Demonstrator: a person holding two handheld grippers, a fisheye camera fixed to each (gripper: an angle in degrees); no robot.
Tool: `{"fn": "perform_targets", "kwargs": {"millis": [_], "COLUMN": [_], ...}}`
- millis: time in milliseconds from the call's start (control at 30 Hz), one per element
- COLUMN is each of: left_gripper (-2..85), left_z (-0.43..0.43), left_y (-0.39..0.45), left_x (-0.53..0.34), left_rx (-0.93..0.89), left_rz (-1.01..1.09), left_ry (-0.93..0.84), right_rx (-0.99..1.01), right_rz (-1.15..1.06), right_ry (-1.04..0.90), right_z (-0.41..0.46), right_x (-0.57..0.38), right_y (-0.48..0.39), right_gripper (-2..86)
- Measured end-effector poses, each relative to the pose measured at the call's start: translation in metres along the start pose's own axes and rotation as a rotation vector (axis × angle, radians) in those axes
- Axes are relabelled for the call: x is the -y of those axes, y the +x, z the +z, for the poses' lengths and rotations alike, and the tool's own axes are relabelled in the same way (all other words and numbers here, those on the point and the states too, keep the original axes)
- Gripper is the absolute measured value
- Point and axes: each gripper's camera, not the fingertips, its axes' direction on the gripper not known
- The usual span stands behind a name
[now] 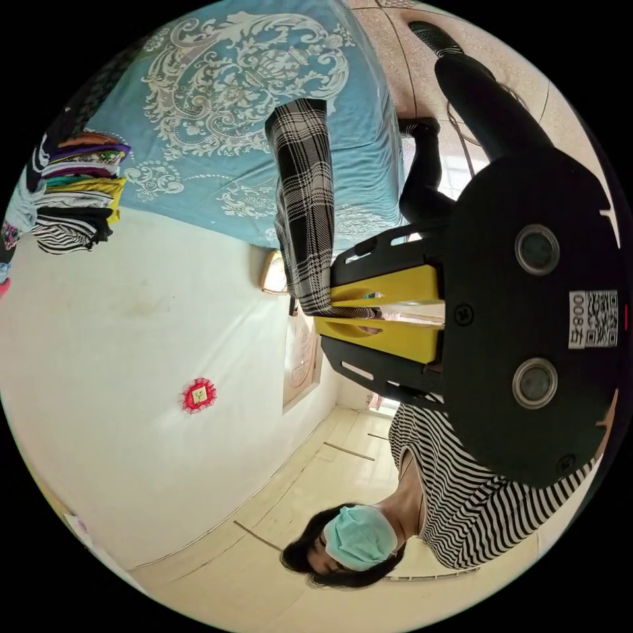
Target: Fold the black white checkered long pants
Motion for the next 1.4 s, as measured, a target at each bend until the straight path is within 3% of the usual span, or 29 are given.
{"fn": "perform_targets", "kwargs": {"millis": [267, 733, 967, 1233, 1400], "left_gripper": [2.7, 2.6, 2.5, 2.7, 2.8], "left_z": [0.239, 0.630, 0.868, 1.106, 1.225], "left_y": [0.115, 0.197, 0.230, 0.255, 0.209], "left_x": [0.061, 0.179, 0.237, 0.281, 0.303], "left_rx": [-0.002, -0.156, -0.110, -0.118, 0.042], "left_rz": [0.067, 0.181, 0.286, 0.414, 0.433], "left_ry": [-0.187, -0.573, -0.744, -0.735, -0.762], "right_rx": [-0.013, -0.196, -0.310, -0.428, -0.486], "right_rz": [-0.039, -0.142, -0.207, -0.337, -0.214], "right_ry": [0.156, 0.493, 0.627, 0.664, 0.613], "right_z": [-0.070, -0.151, -0.221, -0.345, -0.393], "right_x": [0.016, 0.058, 0.127, 0.258, 0.323], "right_y": [-0.218, -0.547, -0.661, -0.802, -0.796], "right_gripper": [0.5, 0.5, 0.5, 0.6, 0.8]}}
